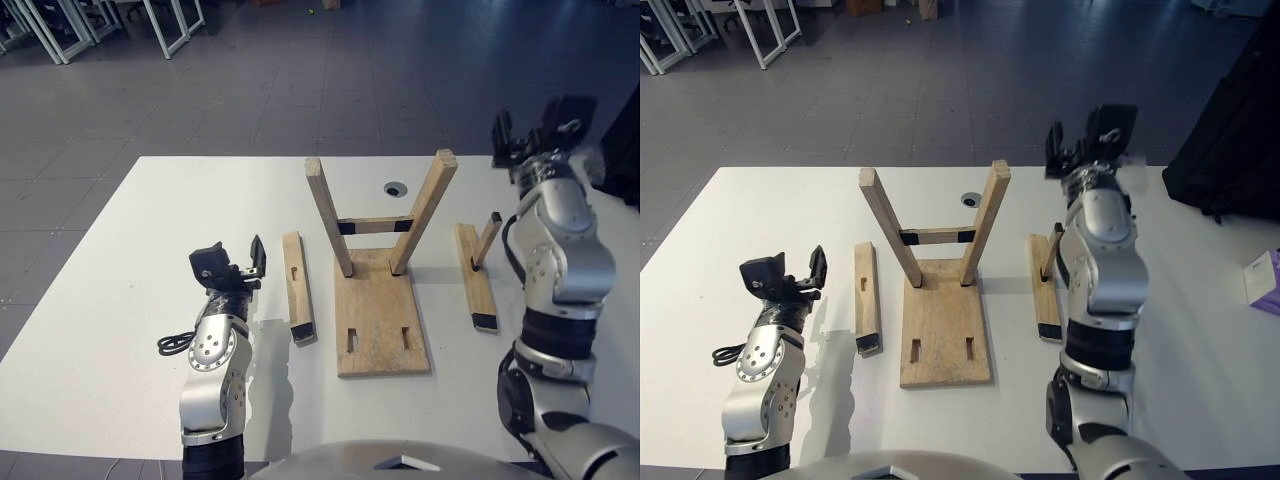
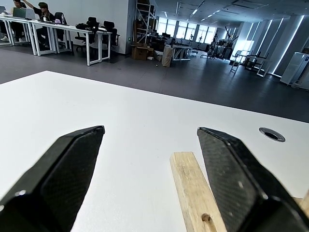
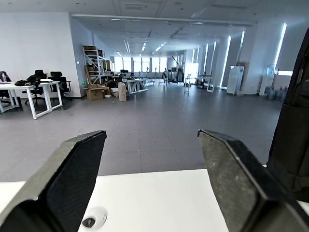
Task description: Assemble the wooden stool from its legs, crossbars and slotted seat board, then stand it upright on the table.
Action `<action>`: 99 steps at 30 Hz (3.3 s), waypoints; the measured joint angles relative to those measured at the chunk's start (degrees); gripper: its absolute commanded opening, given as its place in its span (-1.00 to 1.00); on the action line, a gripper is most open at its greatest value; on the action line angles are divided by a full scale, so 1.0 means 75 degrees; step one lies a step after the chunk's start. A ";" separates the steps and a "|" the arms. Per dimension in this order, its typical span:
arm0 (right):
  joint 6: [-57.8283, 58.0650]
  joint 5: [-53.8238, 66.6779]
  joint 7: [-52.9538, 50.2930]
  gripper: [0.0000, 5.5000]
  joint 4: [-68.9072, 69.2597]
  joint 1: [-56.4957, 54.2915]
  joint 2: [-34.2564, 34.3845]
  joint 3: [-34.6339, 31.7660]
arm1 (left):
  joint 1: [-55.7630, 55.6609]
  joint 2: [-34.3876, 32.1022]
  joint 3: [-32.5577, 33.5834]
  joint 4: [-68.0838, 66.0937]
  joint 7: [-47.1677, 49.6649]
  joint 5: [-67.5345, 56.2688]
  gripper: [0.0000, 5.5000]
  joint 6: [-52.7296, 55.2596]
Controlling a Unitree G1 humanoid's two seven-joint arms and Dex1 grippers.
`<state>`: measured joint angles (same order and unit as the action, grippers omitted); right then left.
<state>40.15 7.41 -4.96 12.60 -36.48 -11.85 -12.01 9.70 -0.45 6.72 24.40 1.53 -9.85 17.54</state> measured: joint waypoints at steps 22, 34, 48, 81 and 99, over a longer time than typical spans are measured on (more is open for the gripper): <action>0.2482 0.0567 0.0011 0.70 0.3423 0.1781 0.0109 -0.0411 | 0.0476 0.0151 -0.0019 0.0250 0.0158 0.0027 0.30 -0.0005; 0.2640 0.0510 0.1122 0.75 0.2557 0.6274 -0.0361 0.0715 | 0.0619 0.0286 -0.0028 0.0360 0.0355 0.0185 0.30 0.0073; 0.1349 0.0472 0.1235 -0.26 0.1382 0.6016 -0.0174 0.0998 | 0.0156 0.0358 0.0198 0.0637 0.0169 -0.1196 0.30 0.2007; 0.2676 1.1958 0.2503 -0.27 0.2486 0.1253 -0.1735 0.0422 | -0.5084 -0.4234 0.0816 -0.1803 -0.4462 -1.2837 0.59 0.6090; 0.2029 1.0889 0.2966 -0.27 0.2833 0.1727 -0.2132 0.1655 | -0.5151 -0.4637 0.0574 -0.1767 -0.4200 -1.3037 -0.10 0.5822</action>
<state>55.36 89.08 17.28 33.84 -23.53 -27.84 0.40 -28.93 -35.23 11.03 11.15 -29.97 -107.62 61.20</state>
